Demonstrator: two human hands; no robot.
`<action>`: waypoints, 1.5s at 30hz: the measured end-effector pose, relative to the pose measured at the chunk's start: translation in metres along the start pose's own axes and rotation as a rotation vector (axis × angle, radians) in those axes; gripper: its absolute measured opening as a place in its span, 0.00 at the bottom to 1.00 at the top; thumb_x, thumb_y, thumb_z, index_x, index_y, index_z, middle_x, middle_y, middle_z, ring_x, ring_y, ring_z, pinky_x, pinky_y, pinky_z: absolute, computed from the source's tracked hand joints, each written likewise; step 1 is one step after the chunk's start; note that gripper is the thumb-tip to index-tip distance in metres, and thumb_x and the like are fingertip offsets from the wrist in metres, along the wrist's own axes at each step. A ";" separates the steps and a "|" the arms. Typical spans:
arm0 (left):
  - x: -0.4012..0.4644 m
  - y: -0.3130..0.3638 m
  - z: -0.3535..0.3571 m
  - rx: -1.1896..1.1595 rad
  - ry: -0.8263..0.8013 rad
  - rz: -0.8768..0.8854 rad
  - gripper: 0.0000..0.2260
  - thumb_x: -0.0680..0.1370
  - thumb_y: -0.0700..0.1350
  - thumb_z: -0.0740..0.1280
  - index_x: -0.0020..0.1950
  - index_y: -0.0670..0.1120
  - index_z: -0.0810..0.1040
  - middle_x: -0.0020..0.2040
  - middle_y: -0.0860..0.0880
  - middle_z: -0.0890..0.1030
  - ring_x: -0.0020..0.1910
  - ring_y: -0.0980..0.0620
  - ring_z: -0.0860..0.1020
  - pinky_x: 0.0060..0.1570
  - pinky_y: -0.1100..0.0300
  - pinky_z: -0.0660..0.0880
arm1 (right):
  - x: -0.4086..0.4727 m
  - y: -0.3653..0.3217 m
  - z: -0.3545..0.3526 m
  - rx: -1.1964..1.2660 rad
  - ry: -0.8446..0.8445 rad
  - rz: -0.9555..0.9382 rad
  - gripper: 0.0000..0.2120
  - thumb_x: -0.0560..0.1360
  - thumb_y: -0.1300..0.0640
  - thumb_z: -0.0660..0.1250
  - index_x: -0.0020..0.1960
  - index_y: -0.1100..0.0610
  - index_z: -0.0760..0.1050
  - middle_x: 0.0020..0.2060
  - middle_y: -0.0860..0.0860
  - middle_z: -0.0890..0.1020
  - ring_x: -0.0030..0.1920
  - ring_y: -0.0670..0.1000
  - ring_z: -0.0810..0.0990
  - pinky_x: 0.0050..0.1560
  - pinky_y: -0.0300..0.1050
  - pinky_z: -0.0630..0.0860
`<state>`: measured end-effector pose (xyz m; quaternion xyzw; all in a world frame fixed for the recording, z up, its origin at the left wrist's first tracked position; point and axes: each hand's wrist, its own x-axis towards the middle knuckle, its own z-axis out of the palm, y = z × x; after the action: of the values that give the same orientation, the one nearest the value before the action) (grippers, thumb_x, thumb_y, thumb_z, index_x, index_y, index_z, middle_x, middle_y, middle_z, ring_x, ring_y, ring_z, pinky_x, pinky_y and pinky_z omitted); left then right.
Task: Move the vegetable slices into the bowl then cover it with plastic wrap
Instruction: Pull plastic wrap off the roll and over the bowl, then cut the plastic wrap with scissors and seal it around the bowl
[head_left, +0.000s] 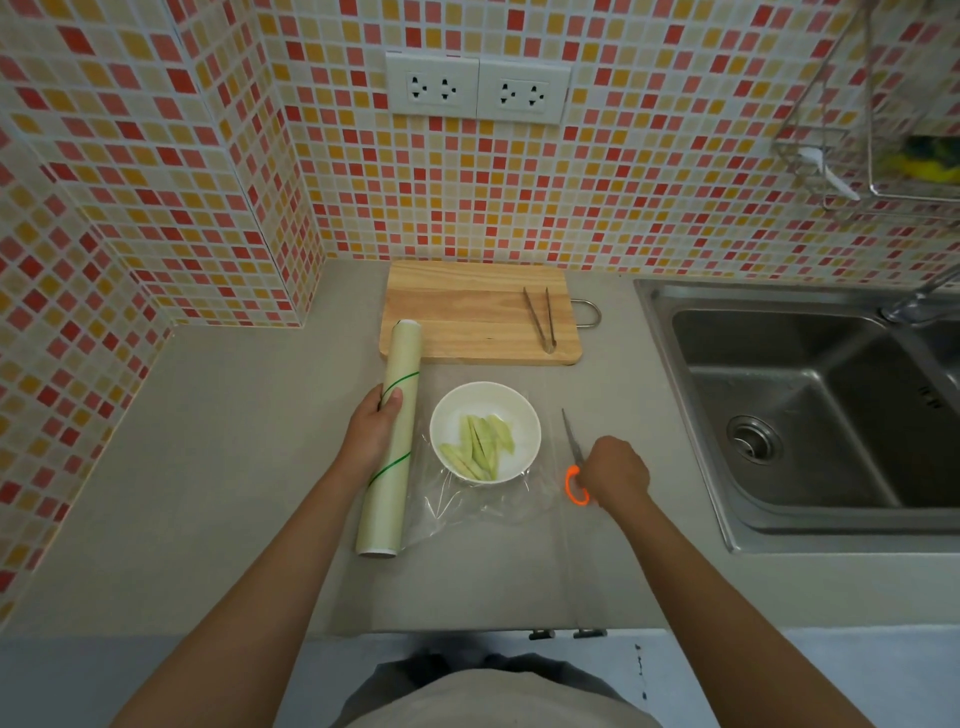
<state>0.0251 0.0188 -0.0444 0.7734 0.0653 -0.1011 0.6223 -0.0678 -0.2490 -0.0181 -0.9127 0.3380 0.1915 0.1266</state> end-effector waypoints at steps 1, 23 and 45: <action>0.000 0.000 0.000 0.000 0.002 0.001 0.09 0.81 0.48 0.59 0.56 0.48 0.76 0.44 0.53 0.79 0.41 0.57 0.76 0.39 0.64 0.71 | -0.001 -0.001 0.000 0.003 0.005 -0.002 0.13 0.69 0.60 0.71 0.52 0.60 0.78 0.54 0.56 0.82 0.55 0.57 0.82 0.49 0.44 0.77; -0.006 -0.001 -0.004 -0.004 0.005 -0.028 0.09 0.81 0.49 0.59 0.56 0.46 0.75 0.46 0.49 0.78 0.45 0.51 0.76 0.43 0.61 0.71 | -0.103 -0.052 -0.004 1.095 -0.661 -0.210 0.06 0.76 0.61 0.64 0.41 0.59 0.77 0.30 0.53 0.77 0.19 0.44 0.68 0.25 0.37 0.62; 0.002 0.006 -0.004 0.069 0.013 -0.016 0.07 0.81 0.49 0.59 0.53 0.47 0.74 0.40 0.52 0.76 0.35 0.58 0.73 0.33 0.67 0.70 | -0.163 -0.021 0.043 0.766 -1.044 -0.133 0.29 0.71 0.31 0.60 0.35 0.58 0.73 0.30 0.55 0.79 0.22 0.49 0.70 0.26 0.37 0.59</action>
<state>0.0282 0.0217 -0.0383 0.7946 0.0720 -0.1029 0.5940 -0.1790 -0.1250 0.0171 -0.6090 0.2192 0.4673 0.6023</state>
